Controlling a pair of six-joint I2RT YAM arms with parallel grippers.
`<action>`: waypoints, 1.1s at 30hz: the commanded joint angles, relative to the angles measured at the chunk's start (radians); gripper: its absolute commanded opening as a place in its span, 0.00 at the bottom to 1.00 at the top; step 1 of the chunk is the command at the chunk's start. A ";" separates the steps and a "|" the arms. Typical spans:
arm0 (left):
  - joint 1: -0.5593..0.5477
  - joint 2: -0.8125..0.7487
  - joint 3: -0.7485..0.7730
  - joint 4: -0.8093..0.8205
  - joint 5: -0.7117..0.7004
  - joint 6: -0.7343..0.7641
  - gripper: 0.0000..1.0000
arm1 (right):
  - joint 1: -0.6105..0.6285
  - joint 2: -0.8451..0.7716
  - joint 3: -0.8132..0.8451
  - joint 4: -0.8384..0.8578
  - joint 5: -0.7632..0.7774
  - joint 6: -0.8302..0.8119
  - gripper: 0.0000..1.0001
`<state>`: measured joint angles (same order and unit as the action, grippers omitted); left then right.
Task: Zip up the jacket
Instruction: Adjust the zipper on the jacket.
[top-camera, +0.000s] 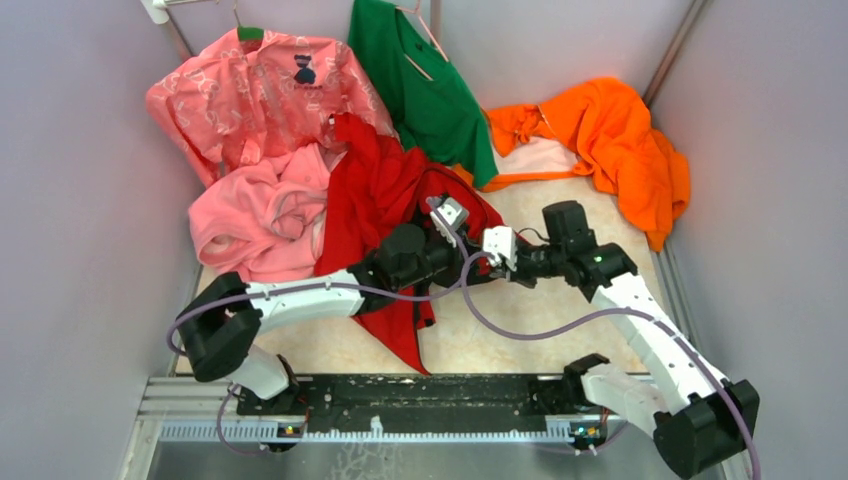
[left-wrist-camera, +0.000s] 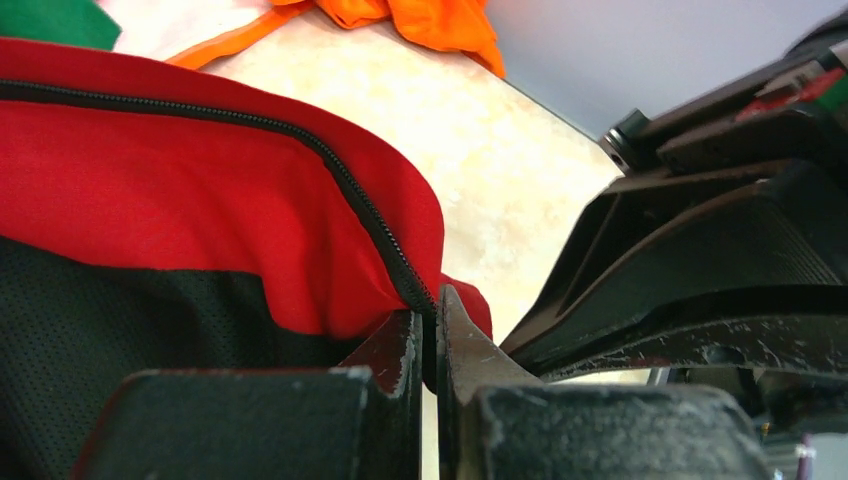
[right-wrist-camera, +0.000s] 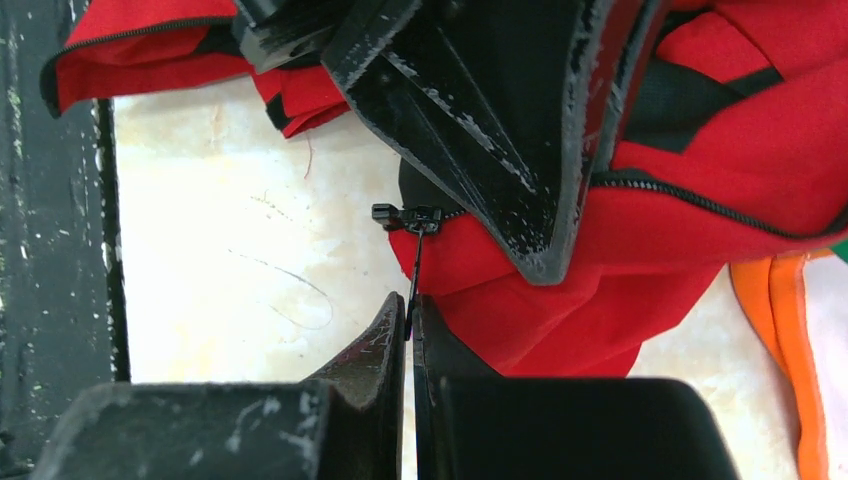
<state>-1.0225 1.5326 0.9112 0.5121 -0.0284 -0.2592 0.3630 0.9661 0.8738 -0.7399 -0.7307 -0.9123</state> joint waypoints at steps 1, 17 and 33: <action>0.064 -0.013 -0.069 0.261 0.082 0.113 0.00 | 0.094 0.018 0.015 -0.077 0.085 -0.038 0.00; 0.120 0.170 -0.128 0.672 0.449 0.139 0.00 | 0.146 -0.011 -0.066 -0.036 0.083 -0.091 0.00; 0.121 0.221 -0.077 0.641 0.519 0.142 0.00 | 0.128 -0.028 -0.029 -0.112 0.032 -0.120 0.00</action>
<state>-0.9154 1.7370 0.7738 1.0996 0.5049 -0.1417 0.4747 0.9531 0.8192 -0.7582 -0.5915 -0.9943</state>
